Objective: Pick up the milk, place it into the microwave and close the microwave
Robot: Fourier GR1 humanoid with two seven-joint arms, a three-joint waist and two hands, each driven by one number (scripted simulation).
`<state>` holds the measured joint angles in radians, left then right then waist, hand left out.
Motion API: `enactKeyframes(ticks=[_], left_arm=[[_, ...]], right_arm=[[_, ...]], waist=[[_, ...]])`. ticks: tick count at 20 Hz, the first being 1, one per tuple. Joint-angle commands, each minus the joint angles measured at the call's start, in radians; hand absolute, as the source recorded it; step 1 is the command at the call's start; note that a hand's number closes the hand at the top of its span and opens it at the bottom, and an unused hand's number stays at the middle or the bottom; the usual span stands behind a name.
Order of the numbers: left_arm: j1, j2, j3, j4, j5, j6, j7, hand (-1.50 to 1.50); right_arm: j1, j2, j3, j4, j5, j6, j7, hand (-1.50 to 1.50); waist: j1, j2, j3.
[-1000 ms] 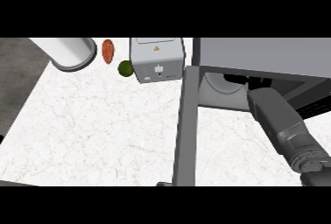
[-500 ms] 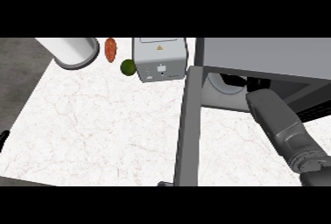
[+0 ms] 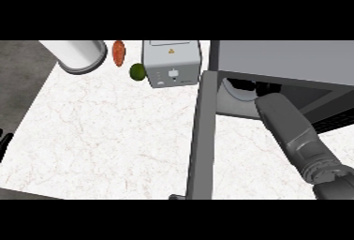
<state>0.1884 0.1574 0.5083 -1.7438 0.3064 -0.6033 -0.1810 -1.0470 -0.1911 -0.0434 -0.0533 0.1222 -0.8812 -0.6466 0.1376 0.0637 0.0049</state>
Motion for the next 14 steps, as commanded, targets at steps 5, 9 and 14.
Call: enactKeyframes(ticks=[5, 9, 14], left_arm=[[0.007, -0.017, -0.019, 0.009, -0.042, -0.006, -0.034, -1.5], [0.032, 0.004, 0.007, 0.048, -0.023, -0.042, -0.059, -1.5], [0.036, -0.027, -0.011, 0.016, -0.03, -0.025, -0.057, -1.5]], right_arm=[[-0.011, 0.036, 0.013, 0.008, 0.017, -0.012, 0.003, -1.5], [-0.003, 0.035, 0.011, 0.007, 0.019, -0.006, 0.005, -1.5], [0.006, 0.019, 0.004, -0.003, 0.014, 0.048, -0.005, -1.5]], waist=[[-0.003, -0.009, 0.0], [-0.009, -0.013, -0.001], [-0.019, -0.017, 0.0]])
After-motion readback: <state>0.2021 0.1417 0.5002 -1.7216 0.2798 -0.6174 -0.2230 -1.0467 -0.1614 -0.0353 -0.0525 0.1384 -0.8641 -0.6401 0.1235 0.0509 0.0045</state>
